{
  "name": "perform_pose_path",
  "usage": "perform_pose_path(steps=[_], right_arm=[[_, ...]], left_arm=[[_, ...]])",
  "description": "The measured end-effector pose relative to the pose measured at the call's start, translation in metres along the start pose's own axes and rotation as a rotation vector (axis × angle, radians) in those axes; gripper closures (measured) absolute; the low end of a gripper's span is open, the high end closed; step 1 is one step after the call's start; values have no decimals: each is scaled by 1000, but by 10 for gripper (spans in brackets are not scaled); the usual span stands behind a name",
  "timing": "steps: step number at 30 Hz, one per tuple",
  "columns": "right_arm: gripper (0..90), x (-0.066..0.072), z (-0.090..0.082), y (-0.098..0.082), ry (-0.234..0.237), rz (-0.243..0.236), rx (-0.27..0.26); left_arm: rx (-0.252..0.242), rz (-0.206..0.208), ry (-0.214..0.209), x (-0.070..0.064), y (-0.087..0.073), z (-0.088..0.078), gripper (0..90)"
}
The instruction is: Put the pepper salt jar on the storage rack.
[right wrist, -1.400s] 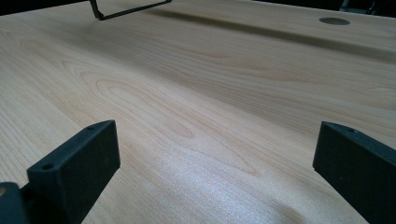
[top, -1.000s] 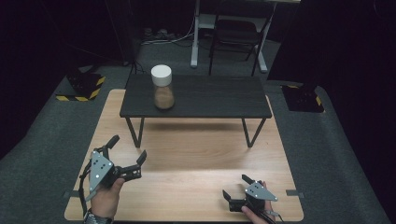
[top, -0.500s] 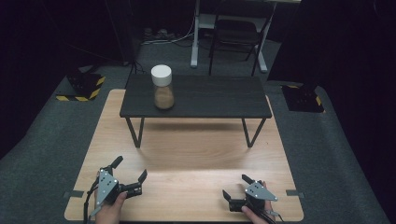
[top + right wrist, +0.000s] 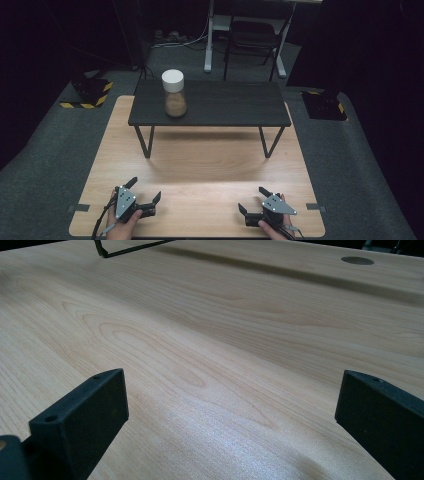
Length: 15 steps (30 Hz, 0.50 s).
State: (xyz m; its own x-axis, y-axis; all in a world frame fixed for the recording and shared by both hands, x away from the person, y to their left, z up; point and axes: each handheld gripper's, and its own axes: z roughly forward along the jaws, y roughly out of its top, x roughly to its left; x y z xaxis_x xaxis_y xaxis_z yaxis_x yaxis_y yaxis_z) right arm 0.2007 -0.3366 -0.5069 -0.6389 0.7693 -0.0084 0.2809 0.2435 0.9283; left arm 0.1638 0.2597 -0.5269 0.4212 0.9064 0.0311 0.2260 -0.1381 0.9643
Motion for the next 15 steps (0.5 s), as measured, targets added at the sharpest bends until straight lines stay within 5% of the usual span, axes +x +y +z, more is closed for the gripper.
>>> perform_pose_path(steps=[15], right_arm=[[4, 1, 0, 1, -9, 13, 4]], left_arm=[[53, -6, -28, 2, 7, 3, 7]])
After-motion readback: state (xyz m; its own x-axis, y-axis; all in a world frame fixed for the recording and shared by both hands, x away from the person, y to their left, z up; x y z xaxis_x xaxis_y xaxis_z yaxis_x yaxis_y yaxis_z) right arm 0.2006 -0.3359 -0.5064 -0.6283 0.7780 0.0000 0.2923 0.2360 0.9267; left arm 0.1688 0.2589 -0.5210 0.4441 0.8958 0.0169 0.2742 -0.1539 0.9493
